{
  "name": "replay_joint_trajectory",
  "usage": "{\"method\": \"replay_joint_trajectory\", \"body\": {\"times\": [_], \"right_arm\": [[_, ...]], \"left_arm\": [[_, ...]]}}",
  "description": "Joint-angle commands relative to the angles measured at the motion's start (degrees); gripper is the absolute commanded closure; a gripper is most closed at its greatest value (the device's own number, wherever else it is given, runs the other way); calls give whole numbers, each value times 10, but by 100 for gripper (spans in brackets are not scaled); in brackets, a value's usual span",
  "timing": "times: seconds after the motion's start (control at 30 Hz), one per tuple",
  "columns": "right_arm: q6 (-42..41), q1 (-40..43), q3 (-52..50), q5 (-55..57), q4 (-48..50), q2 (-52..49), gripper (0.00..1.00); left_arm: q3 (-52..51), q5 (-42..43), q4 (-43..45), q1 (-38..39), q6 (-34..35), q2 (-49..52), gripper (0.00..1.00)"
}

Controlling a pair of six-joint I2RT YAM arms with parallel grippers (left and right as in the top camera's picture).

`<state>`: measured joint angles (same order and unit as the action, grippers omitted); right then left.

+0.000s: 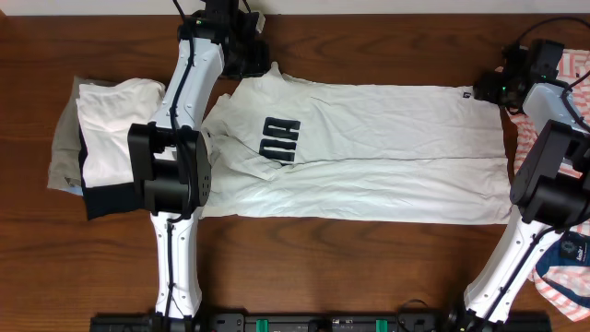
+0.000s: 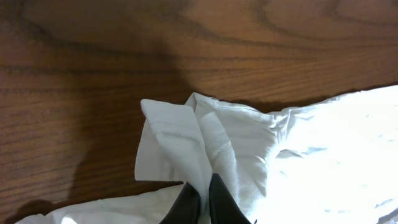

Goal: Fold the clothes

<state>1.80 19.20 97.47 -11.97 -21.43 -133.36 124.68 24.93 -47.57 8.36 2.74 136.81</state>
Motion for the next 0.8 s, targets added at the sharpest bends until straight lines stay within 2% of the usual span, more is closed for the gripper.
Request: {"method": "replay_joint_trajectory", "body": {"times": [0.0,0.1,0.23,0.5,0.77], "right_arm": [[-5,-4,3,1,-2,-18,56],[-5,-4,3,1,-2,-18,82],[-5,-4,3,2,-2,-18,95],[-49,7,4,14,-17,-7,99],[-52,20,4,17,-54,66,99]], "left_arm": [[12,-1,-1,-2,-8,-9,94],[12,-1,-2,-2,-8,-9,94],[12,-1,-2,-2,-8,-9,94],[12,0,-21,-3,-8,-21,94],[12,0,-52,-10,-8,-66,94]]}}
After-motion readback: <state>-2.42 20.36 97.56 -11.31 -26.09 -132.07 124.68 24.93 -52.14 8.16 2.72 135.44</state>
